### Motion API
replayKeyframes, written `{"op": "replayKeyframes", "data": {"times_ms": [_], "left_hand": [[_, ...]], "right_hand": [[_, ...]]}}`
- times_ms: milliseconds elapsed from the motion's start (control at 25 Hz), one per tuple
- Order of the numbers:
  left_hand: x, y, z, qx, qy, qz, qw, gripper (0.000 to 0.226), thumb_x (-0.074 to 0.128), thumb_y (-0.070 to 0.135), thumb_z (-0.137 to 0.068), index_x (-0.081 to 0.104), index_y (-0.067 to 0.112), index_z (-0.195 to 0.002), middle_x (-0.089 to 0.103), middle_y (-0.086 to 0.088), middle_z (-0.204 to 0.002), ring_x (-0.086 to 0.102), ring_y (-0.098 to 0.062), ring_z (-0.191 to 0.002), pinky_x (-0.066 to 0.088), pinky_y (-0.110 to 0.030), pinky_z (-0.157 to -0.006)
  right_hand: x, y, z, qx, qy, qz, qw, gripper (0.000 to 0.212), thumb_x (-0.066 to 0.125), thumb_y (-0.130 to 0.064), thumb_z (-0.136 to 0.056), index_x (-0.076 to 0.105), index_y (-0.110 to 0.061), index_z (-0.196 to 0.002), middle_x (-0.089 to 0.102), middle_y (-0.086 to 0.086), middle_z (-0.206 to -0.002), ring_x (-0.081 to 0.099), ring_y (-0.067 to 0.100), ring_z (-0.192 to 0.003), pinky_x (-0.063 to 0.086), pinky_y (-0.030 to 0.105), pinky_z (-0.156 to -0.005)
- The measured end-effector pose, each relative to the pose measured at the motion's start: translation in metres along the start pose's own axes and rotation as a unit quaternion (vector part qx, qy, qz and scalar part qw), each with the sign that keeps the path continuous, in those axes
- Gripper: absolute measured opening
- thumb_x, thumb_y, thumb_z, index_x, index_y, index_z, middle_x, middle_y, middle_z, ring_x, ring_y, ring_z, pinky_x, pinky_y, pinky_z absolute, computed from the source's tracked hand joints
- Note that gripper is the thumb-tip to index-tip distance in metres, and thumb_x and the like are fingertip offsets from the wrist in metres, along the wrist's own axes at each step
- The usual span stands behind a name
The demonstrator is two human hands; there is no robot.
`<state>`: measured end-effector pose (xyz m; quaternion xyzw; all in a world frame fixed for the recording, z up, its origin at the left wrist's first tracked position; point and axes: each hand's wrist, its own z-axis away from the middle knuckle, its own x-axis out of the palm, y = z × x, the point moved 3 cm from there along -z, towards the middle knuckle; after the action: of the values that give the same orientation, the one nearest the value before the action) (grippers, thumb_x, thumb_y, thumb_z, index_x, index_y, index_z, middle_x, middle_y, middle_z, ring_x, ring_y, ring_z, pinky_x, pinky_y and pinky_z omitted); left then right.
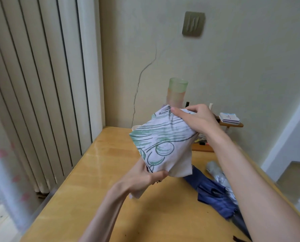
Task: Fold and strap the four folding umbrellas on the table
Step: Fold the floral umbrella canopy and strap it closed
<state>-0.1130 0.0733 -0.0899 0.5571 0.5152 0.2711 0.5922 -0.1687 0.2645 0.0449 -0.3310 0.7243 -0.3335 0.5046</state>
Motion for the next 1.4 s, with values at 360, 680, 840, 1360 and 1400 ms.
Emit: {"op": "replayKeyframes", "data": {"times_ms": [360, 680, 840, 1360, 1400], "left_hand": [[0.002, 0.017, 0.001, 0.107, 0.035, 0.065, 0.992, 0.026, 0.073, 0.02, -0.1, 0.061, 0.033, -0.081, 0.048, -0.003, -0.061, 0.043, -0.016, -0.058, 0.041, -0.023, -0.054], [0.005, 0.021, -0.002, 0.134, 0.049, 0.04, 0.989, 0.017, 0.075, 0.022, -0.098, 0.061, 0.03, -0.094, 0.058, 0.011, -0.063, 0.049, -0.013, -0.059, 0.044, -0.025, -0.056], [-0.011, 0.01, -0.002, 0.023, 0.082, 0.097, 0.992, 0.056, 0.08, 0.052, -0.086, 0.056, 0.033, -0.133, 0.072, 0.012, -0.11, 0.072, -0.007, -0.081, 0.058, -0.027, -0.064], [-0.032, -0.011, -0.008, 0.03, 0.19, 0.297, 0.935, 0.079, 0.089, 0.021, -0.079, 0.052, 0.028, -0.149, 0.077, -0.01, -0.122, 0.073, -0.026, -0.117, 0.056, -0.038, -0.101], [-0.034, -0.009, -0.008, 0.037, 0.193, 0.314, 0.929, 0.067, 0.084, 0.017, -0.08, 0.059, 0.02, -0.142, 0.077, -0.012, -0.12, 0.073, -0.03, -0.116, 0.059, -0.038, -0.098]], "right_hand": [[-0.007, -0.005, 0.011, -0.004, -0.007, -0.034, 0.999, 0.044, 0.079, -0.067, -0.081, 0.074, -0.026, -0.097, 0.076, -0.012, -0.1, 0.071, 0.012, -0.098, 0.055, 0.036, -0.084], [-0.01, -0.002, 0.021, -0.045, 0.027, -0.07, 0.996, 0.036, 0.086, -0.053, -0.082, 0.075, -0.02, -0.092, 0.08, -0.008, -0.088, 0.077, 0.012, -0.084, 0.058, 0.032, -0.07], [-0.013, 0.001, 0.018, -0.097, 0.056, -0.103, 0.988, 0.034, 0.089, -0.047, -0.081, 0.069, -0.02, -0.079, 0.079, -0.005, -0.082, 0.077, 0.015, -0.08, 0.056, 0.035, -0.067], [-0.015, 0.002, 0.027, -0.194, 0.093, -0.026, 0.976, 0.04, 0.084, -0.048, -0.087, 0.068, -0.013, -0.076, 0.073, -0.001, -0.072, 0.068, 0.017, -0.068, 0.048, 0.03, -0.058], [-0.015, 0.003, 0.027, -0.194, 0.096, -0.023, 0.976, 0.041, 0.084, -0.048, -0.087, 0.067, -0.013, -0.076, 0.072, 0.0, -0.071, 0.066, 0.017, -0.066, 0.047, 0.03, -0.058]]}}
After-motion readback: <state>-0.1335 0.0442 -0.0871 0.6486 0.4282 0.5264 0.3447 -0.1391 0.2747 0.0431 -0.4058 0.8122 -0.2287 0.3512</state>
